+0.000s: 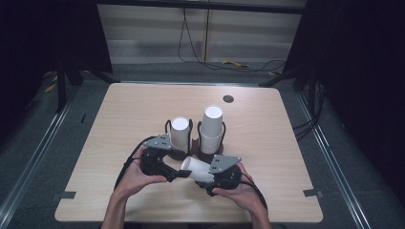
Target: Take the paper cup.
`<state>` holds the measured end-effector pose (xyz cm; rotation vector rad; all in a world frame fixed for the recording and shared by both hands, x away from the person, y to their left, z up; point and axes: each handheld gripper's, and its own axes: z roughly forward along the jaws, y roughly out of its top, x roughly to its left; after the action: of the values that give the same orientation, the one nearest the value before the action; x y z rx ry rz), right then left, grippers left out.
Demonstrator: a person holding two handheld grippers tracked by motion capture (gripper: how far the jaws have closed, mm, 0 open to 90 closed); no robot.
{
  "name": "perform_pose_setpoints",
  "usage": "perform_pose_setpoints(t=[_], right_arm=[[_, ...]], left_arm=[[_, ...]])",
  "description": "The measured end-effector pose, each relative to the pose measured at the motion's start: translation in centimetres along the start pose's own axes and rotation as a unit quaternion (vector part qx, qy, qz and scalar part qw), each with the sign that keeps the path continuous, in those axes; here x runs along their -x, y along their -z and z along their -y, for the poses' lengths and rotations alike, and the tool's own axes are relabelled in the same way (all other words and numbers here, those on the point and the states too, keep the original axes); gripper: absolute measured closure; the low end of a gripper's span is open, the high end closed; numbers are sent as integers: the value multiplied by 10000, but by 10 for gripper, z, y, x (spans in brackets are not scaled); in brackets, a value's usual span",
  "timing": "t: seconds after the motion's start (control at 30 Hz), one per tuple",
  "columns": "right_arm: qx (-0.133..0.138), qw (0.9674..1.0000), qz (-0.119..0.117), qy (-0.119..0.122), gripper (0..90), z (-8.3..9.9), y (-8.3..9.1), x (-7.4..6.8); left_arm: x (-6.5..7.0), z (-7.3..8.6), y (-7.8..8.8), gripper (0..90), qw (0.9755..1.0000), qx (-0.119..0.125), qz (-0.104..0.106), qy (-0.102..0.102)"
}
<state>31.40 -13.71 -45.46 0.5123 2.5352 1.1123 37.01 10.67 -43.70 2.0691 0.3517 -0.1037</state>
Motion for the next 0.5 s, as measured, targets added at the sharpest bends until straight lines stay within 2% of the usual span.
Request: perform_pose_setpoints(t=[0.1,0.17,0.3,0.5], right_arm=[[-31,10000,1,59,267,-3,-1,0],[-107,9999,33,105,268,-5,-2,0],[-196,9996,2,222,269,-8,-3,-2],[-402,9985,-14,368,271,-11,-5,-3]], left_arm=[[2,0,-3,205,10000,-67,-3,-62],[0,0,-4,198,9997,14,120,206],[0,1,-6,224,9998,-112,72,167],[0,2,-7,269,9991,-163,245,300]])
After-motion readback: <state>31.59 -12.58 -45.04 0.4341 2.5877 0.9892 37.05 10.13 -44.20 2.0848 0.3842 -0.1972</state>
